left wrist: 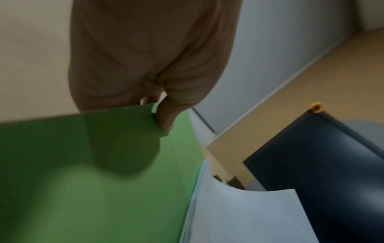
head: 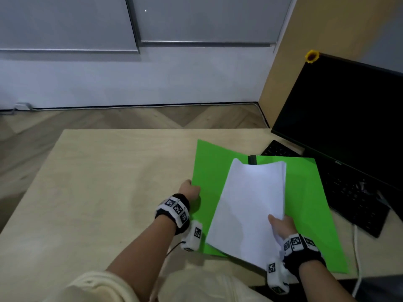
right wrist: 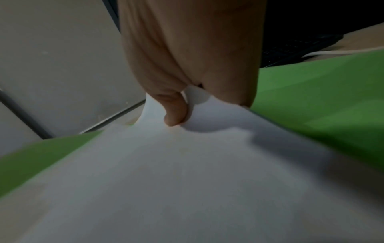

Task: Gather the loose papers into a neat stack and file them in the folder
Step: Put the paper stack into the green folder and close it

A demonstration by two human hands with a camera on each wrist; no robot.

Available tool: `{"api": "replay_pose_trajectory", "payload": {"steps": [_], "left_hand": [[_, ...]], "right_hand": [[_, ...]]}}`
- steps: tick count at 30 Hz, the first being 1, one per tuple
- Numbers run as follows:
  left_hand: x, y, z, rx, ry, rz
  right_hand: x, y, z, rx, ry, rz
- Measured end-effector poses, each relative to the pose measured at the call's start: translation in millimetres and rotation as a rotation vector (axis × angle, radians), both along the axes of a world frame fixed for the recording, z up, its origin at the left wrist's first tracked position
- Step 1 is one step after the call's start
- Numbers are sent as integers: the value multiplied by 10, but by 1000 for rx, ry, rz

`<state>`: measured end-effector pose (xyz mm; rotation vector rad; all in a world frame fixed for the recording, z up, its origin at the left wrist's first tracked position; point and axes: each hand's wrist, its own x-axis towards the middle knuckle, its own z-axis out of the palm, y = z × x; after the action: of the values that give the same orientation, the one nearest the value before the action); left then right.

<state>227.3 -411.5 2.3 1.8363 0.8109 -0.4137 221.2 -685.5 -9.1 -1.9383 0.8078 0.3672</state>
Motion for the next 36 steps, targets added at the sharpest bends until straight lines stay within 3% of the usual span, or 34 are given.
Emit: {"api": "replay_pose_trajectory", "payload": {"steps": [4, 8, 15, 20, 24, 31, 34, 36], "left_hand": [[-109, 403, 424, 193, -156, 4], [-316, 798, 793, 228, -221, 77], [-594, 1086, 992, 165, -219, 139], [-729, 1205, 1106, 83, -306, 194], [-814, 1267, 1224, 81, -289, 107], [-955, 1356, 1532, 99, -108, -93], [-985, 1323, 1653, 25, -127, -150], [-1004, 1247, 1750, -92, -166, -157]], "right_hand": [[175, 12, 113, 52, -47, 61], [373, 71, 189, 29, -59, 152], [425, 518, -7, 30, -11, 290], [465, 851, -129, 8, -21, 357], [523, 996, -188, -19, -28, 450], [640, 1131, -29, -281, 34, 570], [663, 1331, 234, -309, -96, 632], [607, 1563, 527, -148, -237, 734]]}}
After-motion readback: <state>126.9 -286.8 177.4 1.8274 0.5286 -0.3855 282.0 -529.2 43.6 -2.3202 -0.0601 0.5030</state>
